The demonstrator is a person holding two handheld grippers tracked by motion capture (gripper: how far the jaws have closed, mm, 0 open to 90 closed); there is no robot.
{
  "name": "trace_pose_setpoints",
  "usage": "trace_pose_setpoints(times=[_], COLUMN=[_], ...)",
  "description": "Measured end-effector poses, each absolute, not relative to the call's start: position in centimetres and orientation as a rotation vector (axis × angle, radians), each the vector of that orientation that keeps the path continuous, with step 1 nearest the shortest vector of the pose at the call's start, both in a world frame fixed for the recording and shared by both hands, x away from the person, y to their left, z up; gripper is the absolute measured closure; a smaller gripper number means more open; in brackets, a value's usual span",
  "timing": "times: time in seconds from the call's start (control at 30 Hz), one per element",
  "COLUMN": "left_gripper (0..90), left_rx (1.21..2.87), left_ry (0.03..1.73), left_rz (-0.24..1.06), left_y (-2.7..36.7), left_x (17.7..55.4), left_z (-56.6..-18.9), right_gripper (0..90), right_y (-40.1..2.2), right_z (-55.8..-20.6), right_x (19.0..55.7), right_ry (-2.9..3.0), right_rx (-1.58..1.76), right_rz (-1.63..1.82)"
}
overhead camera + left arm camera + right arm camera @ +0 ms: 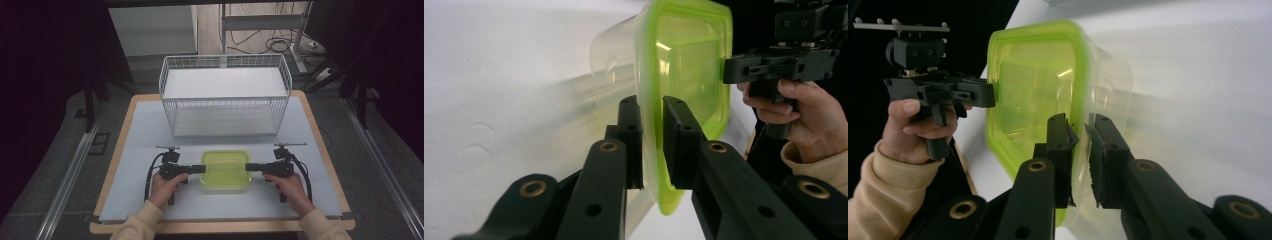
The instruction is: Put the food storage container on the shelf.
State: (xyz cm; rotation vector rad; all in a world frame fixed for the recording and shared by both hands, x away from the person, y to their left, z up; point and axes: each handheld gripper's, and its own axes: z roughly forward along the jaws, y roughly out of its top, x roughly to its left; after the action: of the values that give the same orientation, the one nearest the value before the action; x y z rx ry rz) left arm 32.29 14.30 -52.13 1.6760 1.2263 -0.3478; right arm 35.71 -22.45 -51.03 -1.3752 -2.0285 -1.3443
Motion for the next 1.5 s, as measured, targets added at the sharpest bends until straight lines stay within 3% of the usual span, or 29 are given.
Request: trace_pose_setpoints(times=[0.8,1.5], left_gripper=[80.9,81.0], left_rx=[1.671,1.660], left_ry=[1.188,1.144], left_rz=[-0.298,-0.261], left_y=[14.7,14.7], left_x=[31.7,33.5], left_z=[-50.1,-45.2], right_gripper=[81.7,81.8], right_y=[-22.2,-22.2], right_z=[-48.9,-43.9], right_x=[35.0,35.8], right_ry=[-2.080,-2.114], right_rx=[-1.327,-1.294], right_rz=[-1.435,-1.542])
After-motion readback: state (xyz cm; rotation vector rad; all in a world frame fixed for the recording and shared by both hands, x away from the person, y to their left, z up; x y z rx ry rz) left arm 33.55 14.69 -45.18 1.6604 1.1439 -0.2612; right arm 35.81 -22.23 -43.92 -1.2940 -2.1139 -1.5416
